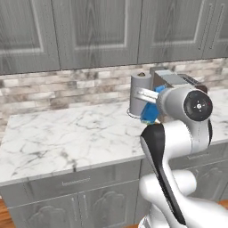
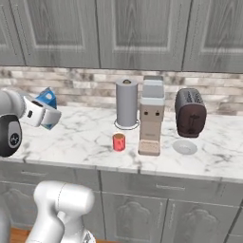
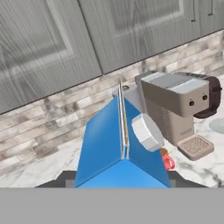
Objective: Take a sugar cube from the saucer and place it inside the coffee. Then, grab milk from the fridge and place it next to the coffee on the counter to sweeten the coffee.
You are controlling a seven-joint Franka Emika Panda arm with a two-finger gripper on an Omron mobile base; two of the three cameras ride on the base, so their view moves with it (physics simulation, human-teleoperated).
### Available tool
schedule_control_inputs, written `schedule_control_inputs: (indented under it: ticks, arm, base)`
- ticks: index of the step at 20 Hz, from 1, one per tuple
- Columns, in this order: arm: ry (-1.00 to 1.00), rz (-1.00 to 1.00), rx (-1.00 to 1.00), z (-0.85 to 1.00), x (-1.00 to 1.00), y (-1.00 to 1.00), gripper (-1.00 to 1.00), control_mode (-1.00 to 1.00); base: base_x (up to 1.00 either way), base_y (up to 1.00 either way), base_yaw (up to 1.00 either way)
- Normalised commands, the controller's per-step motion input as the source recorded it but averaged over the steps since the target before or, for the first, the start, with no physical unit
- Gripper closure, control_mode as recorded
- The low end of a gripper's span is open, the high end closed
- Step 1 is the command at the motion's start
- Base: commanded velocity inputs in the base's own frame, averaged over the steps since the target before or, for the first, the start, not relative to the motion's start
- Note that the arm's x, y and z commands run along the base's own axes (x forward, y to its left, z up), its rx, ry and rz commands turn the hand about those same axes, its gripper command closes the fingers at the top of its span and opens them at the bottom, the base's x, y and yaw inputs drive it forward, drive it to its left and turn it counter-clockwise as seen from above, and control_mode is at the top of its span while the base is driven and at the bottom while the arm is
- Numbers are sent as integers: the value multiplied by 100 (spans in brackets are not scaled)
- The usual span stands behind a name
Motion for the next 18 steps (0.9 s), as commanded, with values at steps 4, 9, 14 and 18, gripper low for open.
schedule_control_inputs:
  ticks: [4, 9, 14, 18]
  arm:
    - [0, 0, 0, 0, 0, 0, 100, 100]
    - [0, 0, 0, 0, 0, 0, 100, 100]
    - [0, 0, -3, -2, 9, 4, 100, -100]
    - [7, -8, -6, -14, 23, 34, 100, -100]
  base:
    - [-20, -61, 7]
    - [-4, -10, 9]
    - [0, 0, 1]
    - [0, 0, 0]
